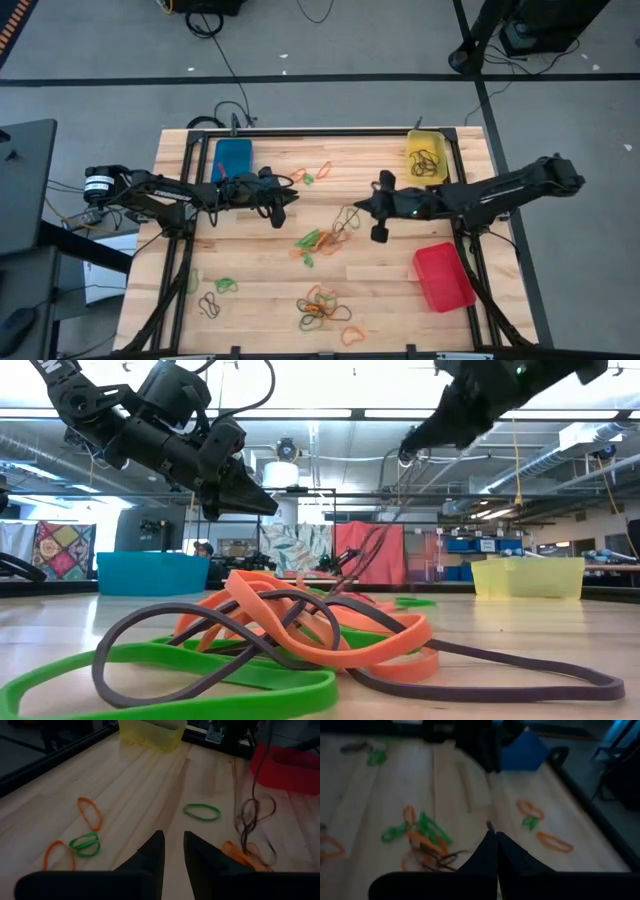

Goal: Sort rubber bands into baskets
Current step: Put the brown rubber band into the yellow bin

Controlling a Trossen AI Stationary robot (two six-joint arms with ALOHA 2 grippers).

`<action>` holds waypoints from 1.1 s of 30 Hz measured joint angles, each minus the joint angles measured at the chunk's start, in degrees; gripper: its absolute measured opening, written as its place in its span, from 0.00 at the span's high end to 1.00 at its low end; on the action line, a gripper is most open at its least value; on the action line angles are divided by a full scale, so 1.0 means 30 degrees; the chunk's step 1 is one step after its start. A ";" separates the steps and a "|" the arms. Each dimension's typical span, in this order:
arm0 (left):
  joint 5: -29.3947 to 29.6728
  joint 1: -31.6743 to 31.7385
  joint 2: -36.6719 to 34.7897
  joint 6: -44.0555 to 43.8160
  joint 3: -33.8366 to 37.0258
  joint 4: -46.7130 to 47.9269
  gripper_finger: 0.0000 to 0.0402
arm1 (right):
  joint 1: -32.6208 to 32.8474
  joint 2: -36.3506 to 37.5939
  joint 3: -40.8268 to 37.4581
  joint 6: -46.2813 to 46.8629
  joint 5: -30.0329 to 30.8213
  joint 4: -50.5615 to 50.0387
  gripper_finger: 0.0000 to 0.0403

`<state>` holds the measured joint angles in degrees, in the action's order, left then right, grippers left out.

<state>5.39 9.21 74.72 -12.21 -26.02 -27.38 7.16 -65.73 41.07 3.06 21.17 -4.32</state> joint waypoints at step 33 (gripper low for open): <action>-0.1049 -0.0197 0.4364 -0.1516 -0.0066 -0.4656 0.81 | -1.0218 0.2578 0.0019 0.4451 1.1753 -1.2271 0.98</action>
<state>2.24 8.62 87.81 -16.75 -26.22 -41.35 -23.50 -58.00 41.12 16.41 56.43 -41.13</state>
